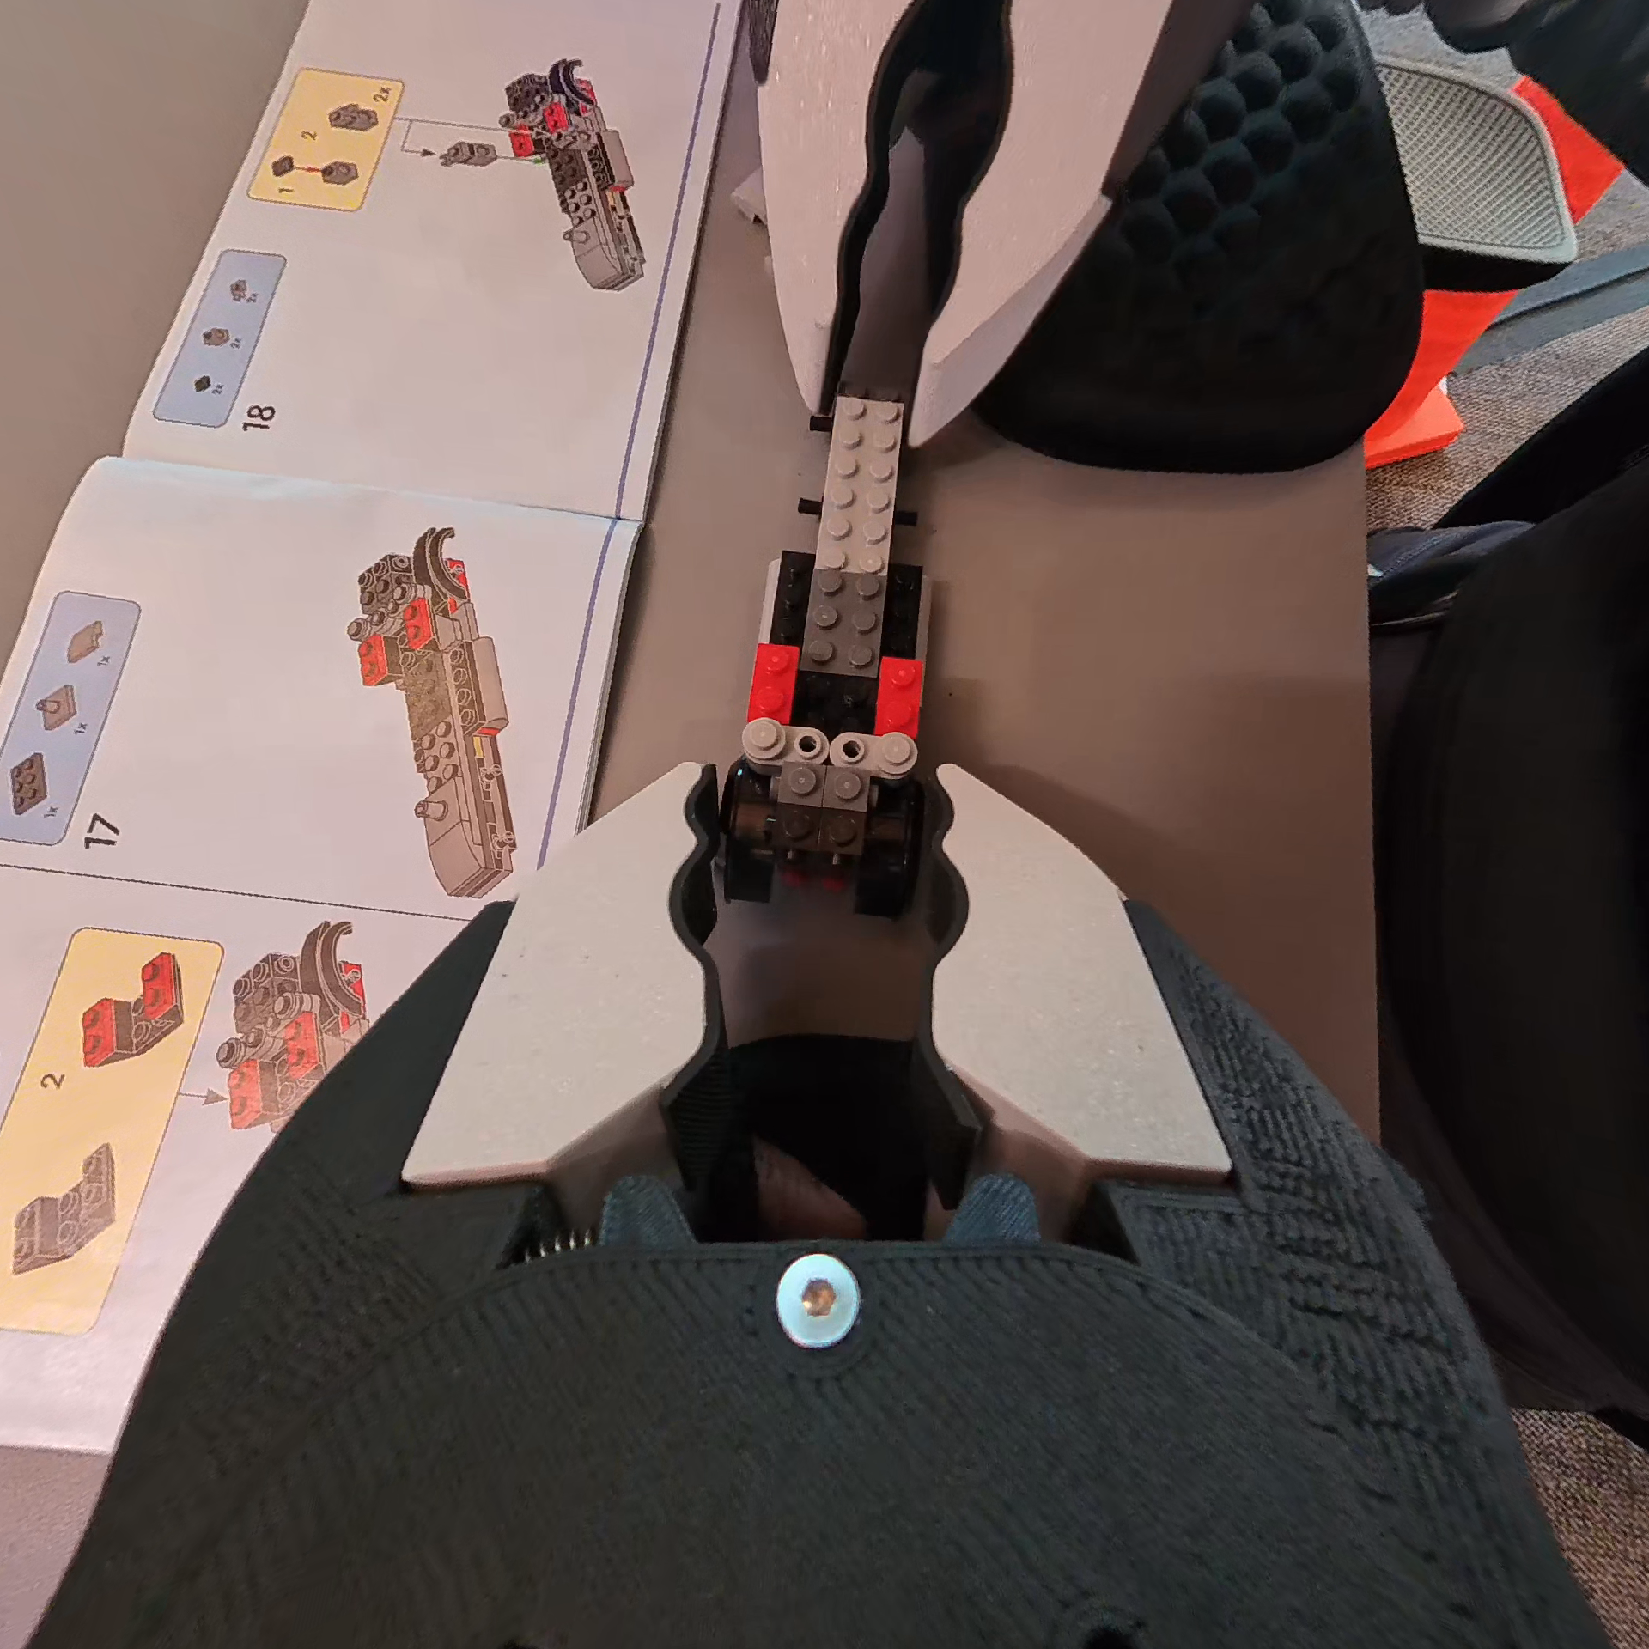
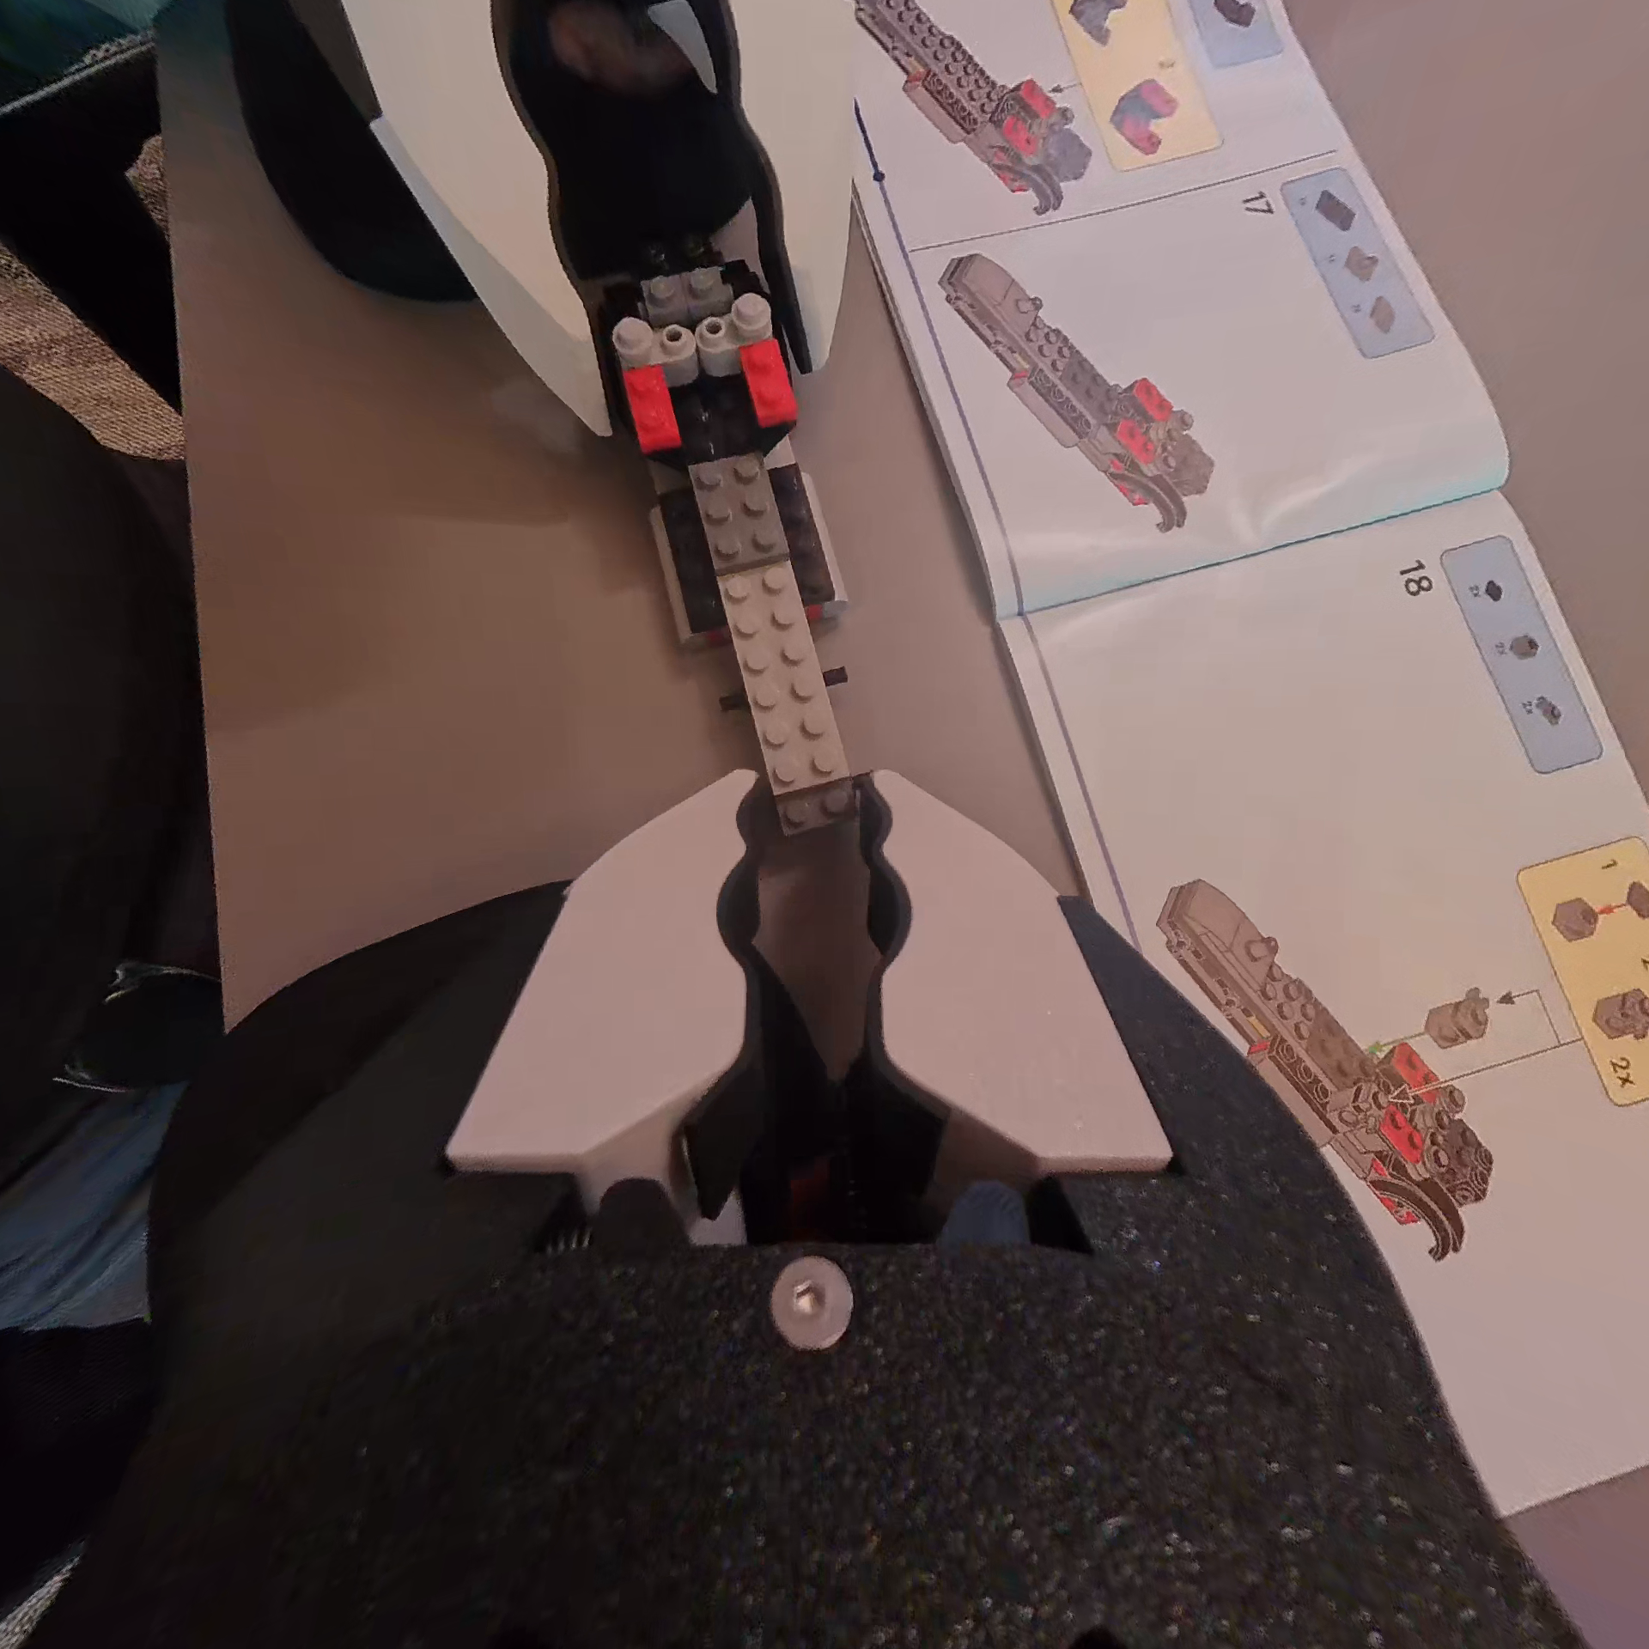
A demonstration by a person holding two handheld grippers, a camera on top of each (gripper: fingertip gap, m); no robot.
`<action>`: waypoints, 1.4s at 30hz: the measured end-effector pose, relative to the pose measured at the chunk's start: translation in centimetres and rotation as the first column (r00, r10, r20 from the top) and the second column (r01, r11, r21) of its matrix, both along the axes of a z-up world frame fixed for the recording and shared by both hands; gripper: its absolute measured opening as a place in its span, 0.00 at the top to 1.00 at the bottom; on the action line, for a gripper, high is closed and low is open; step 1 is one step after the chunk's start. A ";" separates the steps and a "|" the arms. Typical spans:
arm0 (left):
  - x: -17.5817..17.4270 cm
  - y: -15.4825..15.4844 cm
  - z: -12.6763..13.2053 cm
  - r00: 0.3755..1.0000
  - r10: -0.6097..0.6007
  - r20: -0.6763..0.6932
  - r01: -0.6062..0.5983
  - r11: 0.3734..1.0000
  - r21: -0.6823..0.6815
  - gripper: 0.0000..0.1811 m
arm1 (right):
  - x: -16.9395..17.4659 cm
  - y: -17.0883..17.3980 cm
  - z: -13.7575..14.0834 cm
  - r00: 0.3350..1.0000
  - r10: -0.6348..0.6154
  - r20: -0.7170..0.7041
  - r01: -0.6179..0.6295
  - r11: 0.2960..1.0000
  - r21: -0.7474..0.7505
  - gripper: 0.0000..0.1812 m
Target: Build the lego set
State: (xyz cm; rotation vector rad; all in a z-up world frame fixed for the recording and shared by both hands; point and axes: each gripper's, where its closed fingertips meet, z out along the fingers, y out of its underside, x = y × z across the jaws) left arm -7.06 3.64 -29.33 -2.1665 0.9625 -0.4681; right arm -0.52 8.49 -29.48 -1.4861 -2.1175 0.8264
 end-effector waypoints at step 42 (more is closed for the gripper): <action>0.1 -0.3 0.0 1.000 -0.012 -0.007 0.012 1.000 -0.006 0.76 | 3.3 4.7 -0.5 0.950 -0.219 0.223 0.214 0.976 0.044 0.98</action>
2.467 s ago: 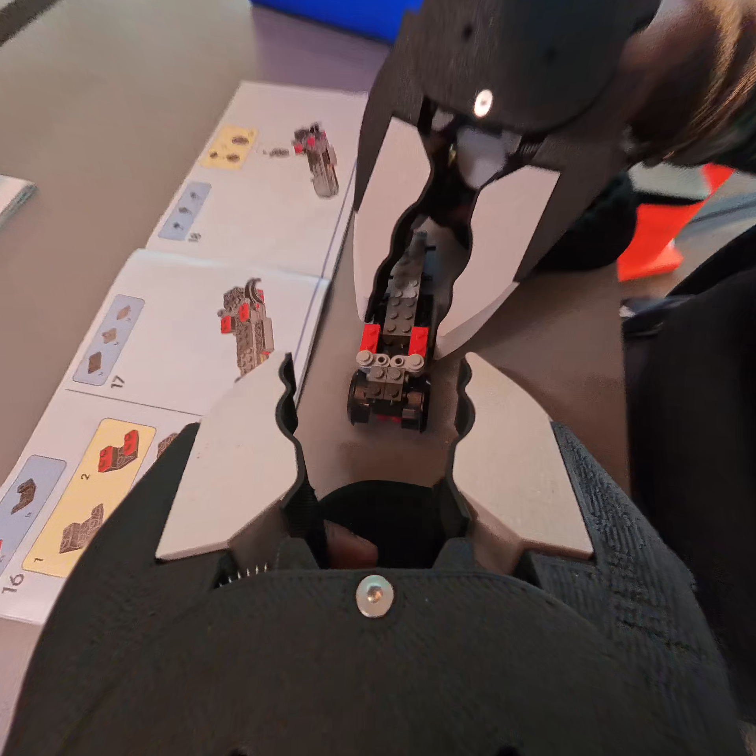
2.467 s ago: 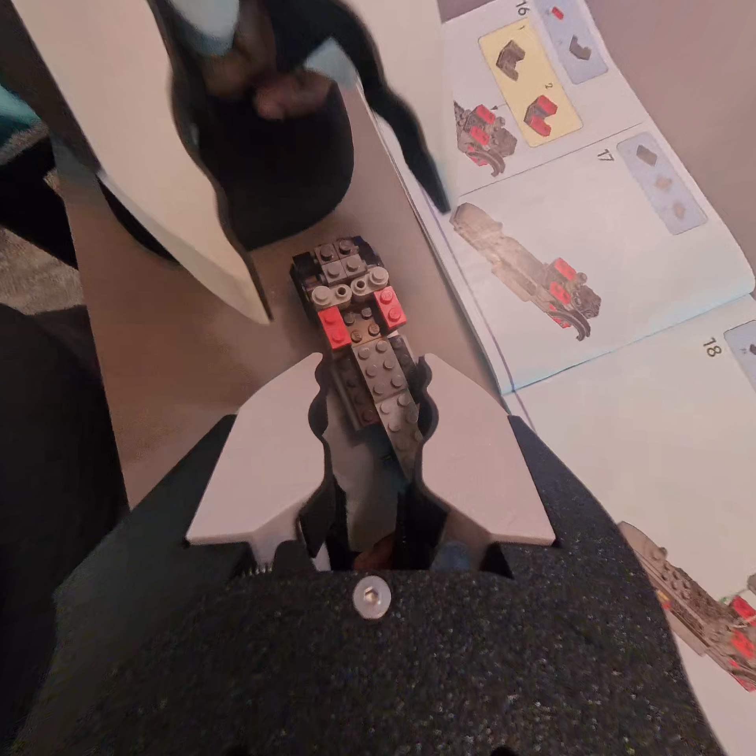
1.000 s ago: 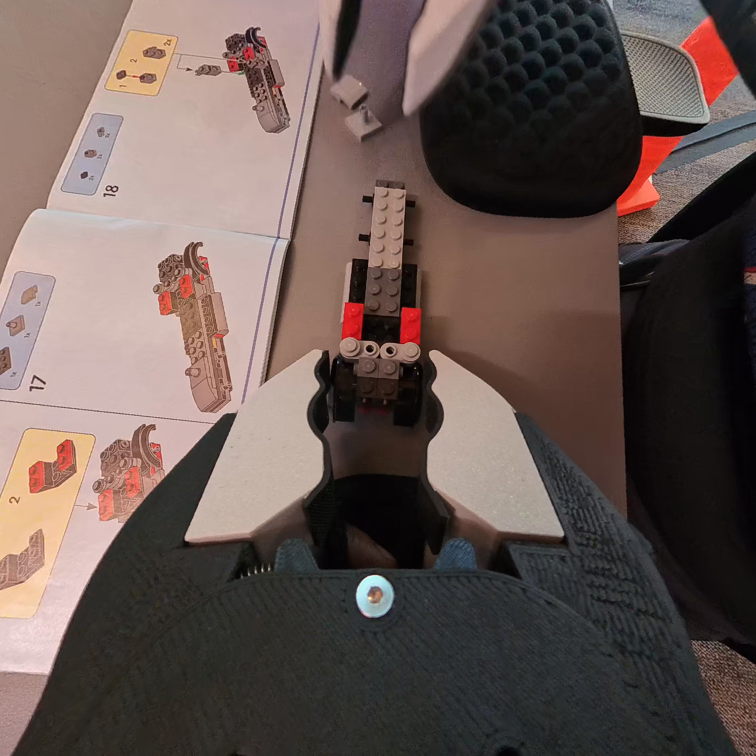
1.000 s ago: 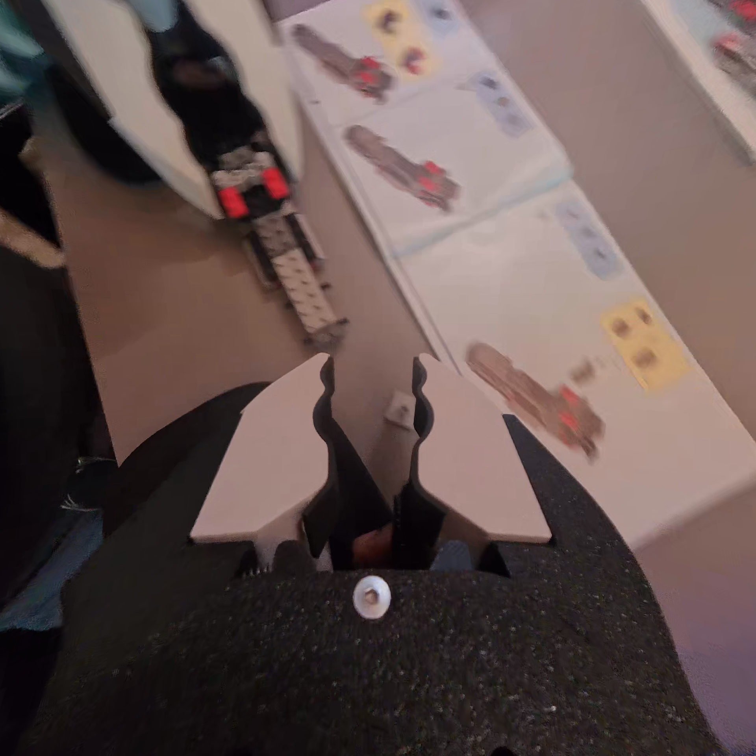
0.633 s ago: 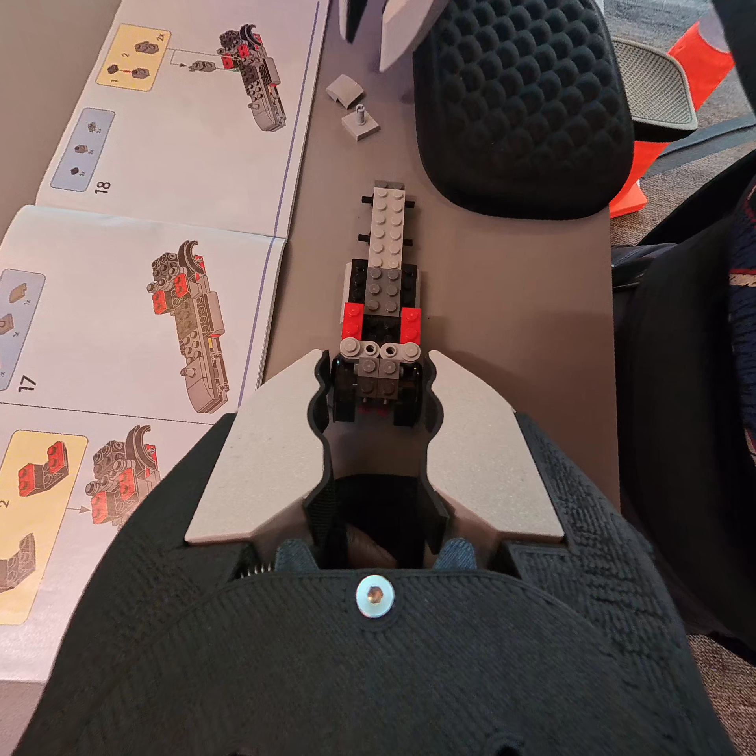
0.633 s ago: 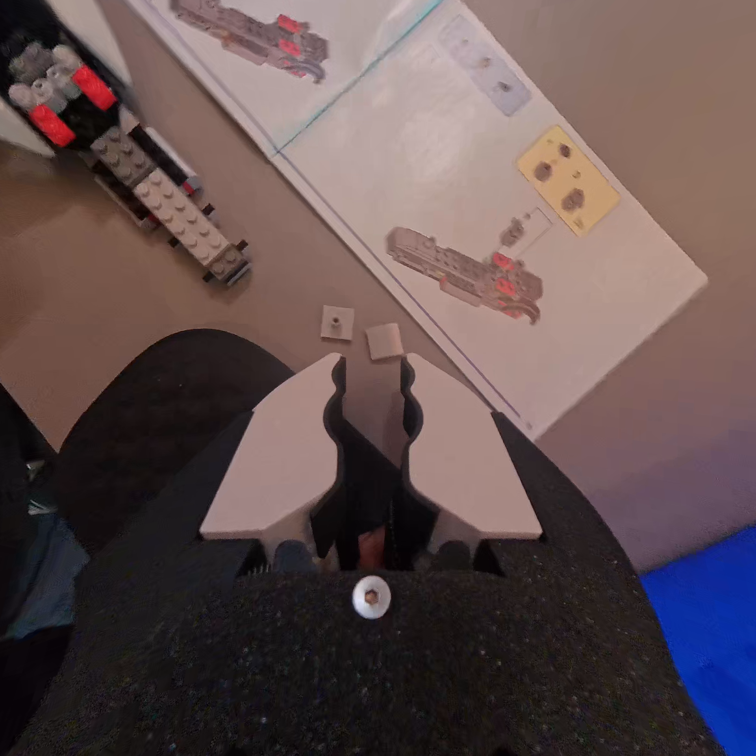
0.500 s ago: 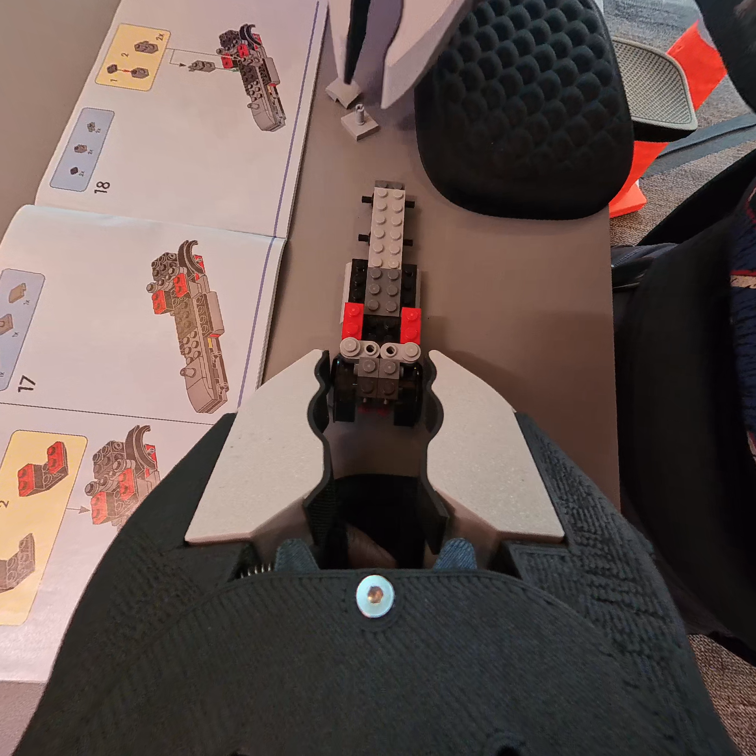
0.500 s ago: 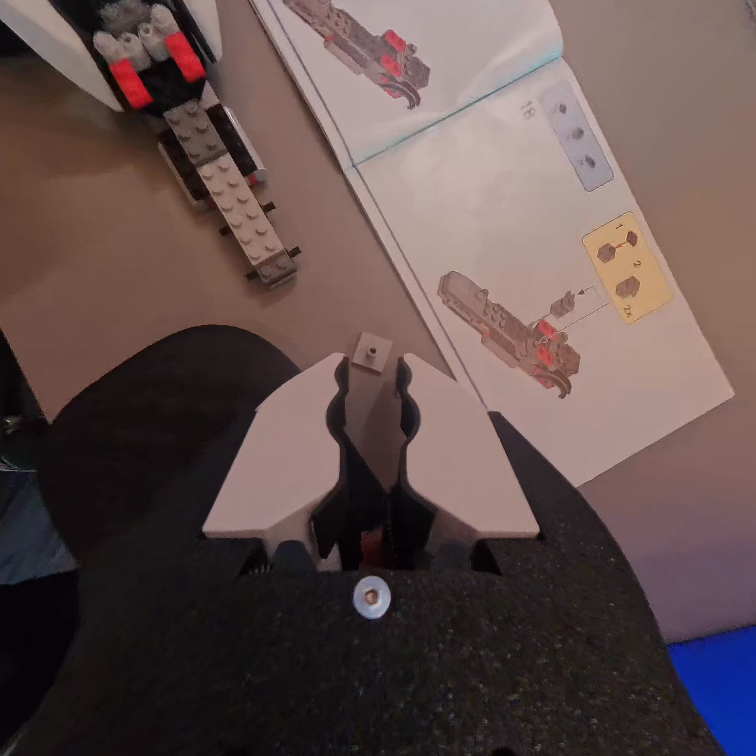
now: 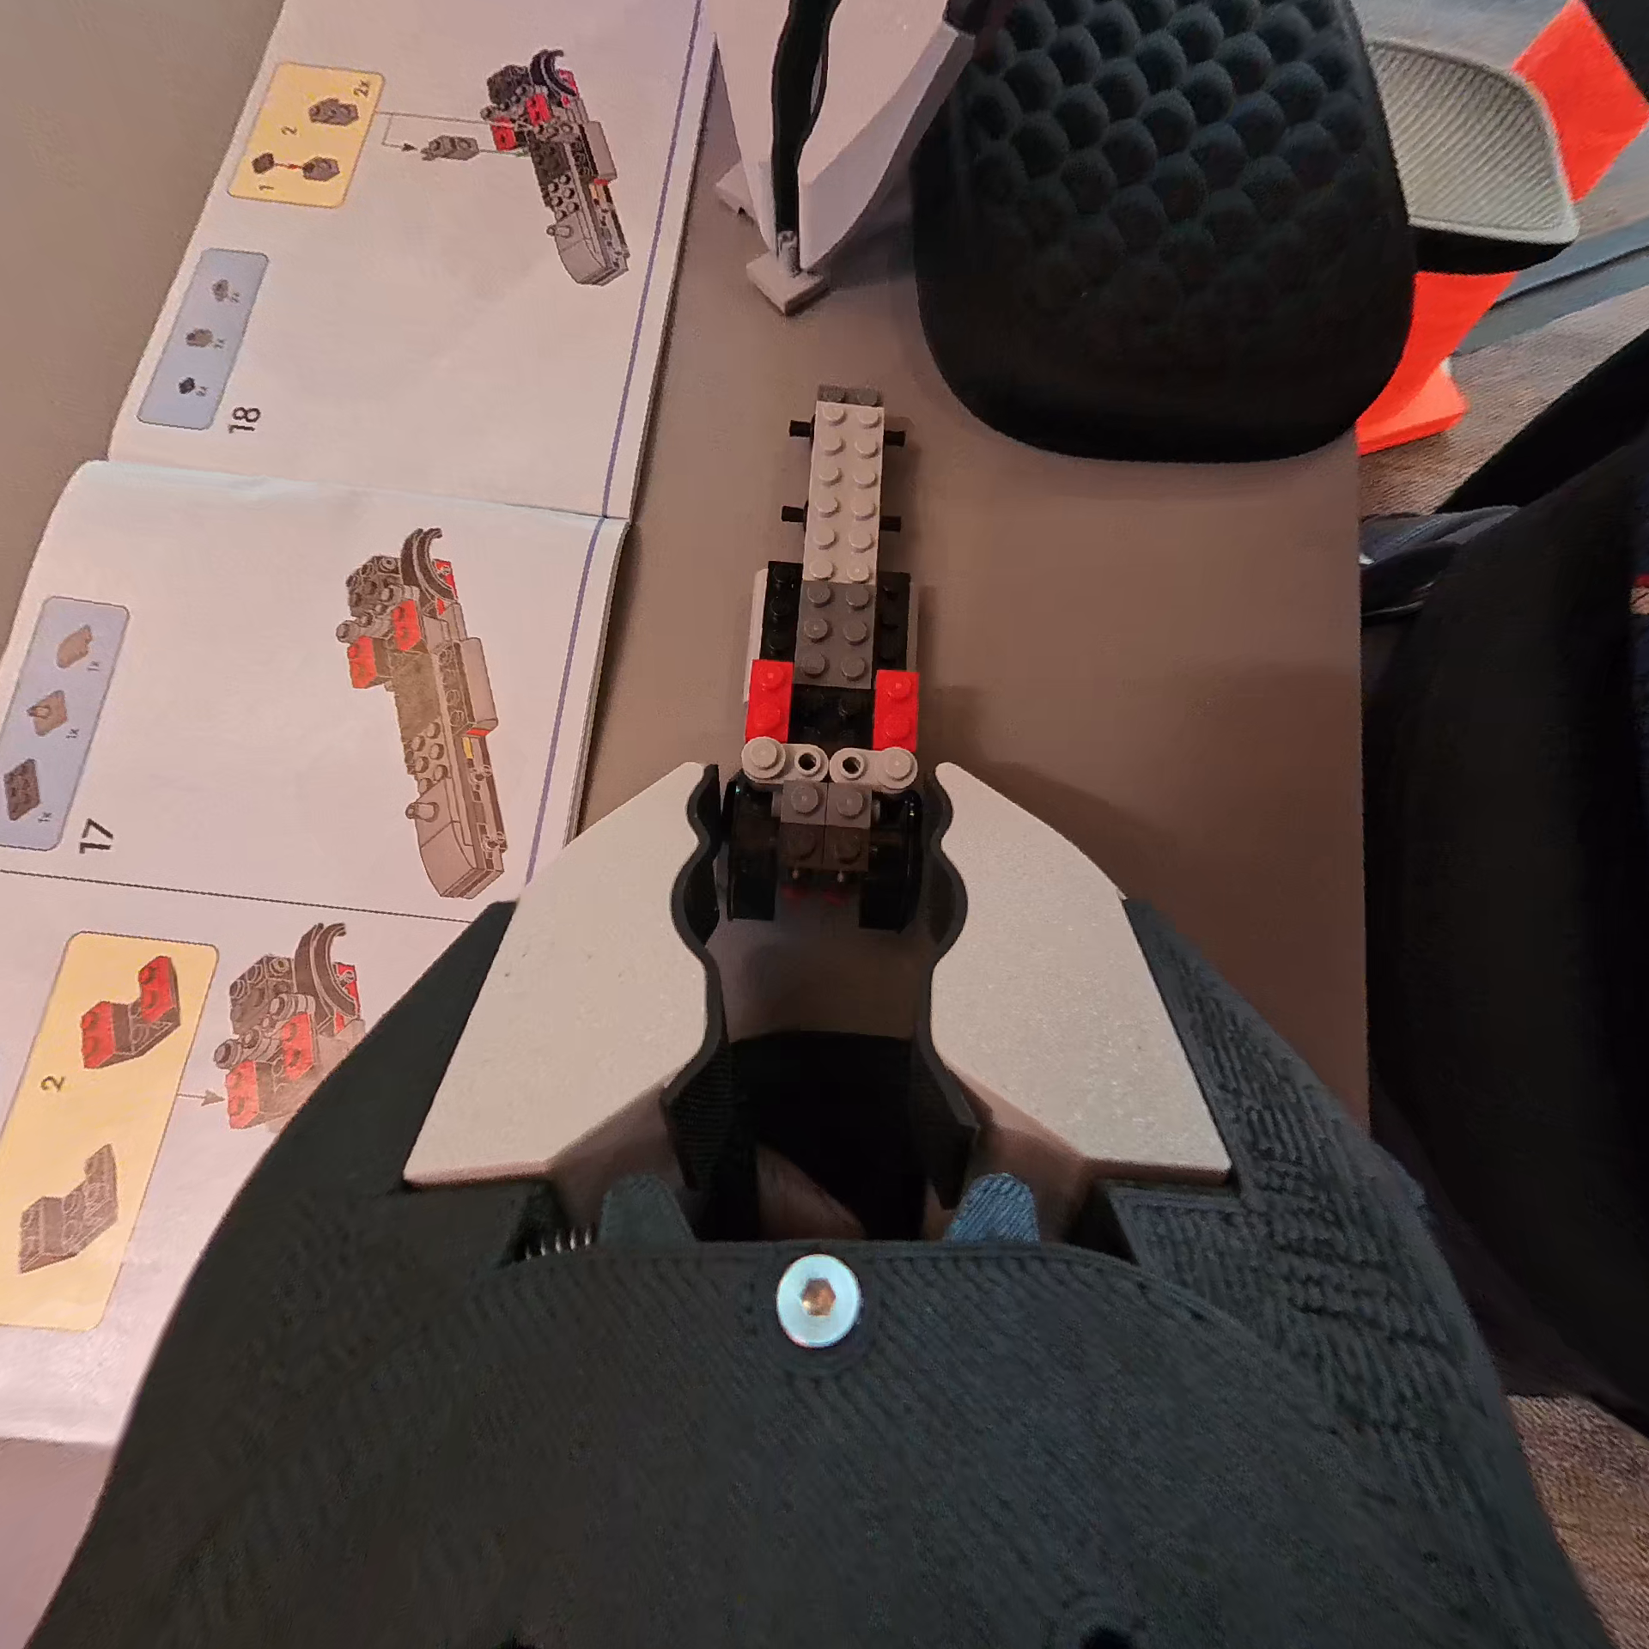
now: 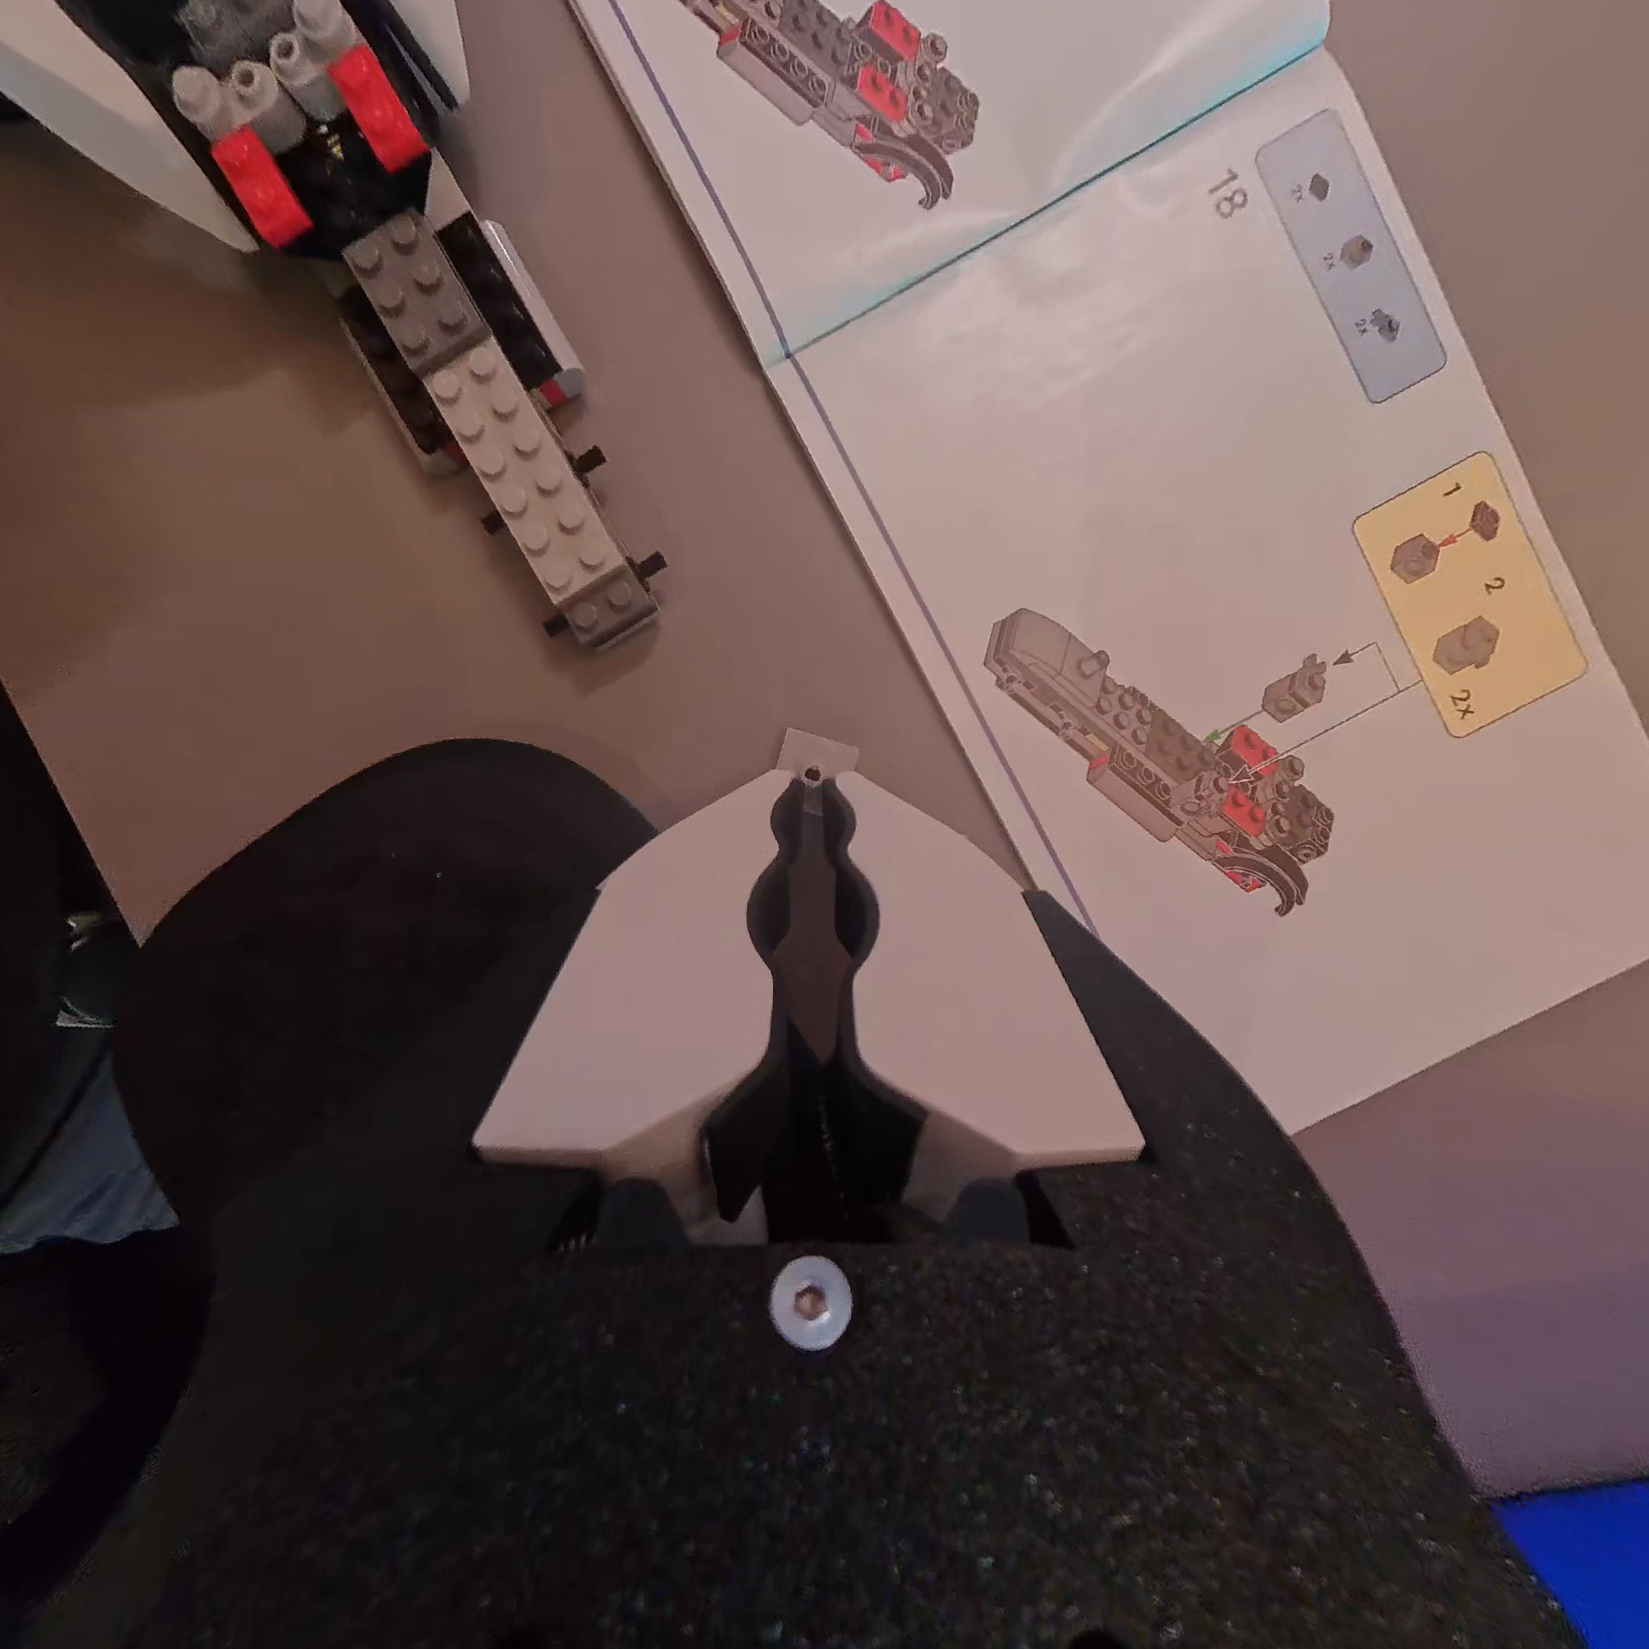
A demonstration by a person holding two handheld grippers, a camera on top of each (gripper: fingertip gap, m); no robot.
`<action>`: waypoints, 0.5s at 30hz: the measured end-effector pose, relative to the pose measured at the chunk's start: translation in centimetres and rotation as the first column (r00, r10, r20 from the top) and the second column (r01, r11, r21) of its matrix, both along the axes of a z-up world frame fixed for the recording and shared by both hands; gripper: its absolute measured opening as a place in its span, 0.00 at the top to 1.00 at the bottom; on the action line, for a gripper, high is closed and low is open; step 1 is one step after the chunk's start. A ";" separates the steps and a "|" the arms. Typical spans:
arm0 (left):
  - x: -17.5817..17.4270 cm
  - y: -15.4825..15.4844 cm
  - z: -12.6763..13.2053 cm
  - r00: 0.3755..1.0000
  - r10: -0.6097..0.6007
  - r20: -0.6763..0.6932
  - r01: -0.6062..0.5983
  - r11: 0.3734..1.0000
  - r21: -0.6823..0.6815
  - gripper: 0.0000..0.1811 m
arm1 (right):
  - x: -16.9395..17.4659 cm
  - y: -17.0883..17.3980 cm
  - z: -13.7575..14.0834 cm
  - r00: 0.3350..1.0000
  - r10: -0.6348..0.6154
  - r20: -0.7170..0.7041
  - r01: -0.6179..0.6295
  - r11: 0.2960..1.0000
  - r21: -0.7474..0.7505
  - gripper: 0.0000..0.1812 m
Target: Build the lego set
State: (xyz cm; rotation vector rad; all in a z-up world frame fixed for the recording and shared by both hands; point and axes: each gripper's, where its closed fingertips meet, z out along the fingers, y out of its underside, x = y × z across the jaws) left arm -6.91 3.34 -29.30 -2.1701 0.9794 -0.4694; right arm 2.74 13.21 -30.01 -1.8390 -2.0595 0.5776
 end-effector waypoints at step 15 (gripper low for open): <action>0.4 -0.8 -0.1 0.957 0.290 -0.022 -0.290 0.949 -0.125 0.75 | -3.0 -1.3 3.0 0.967 -0.181 -0.178 0.159 0.978 -0.135 0.98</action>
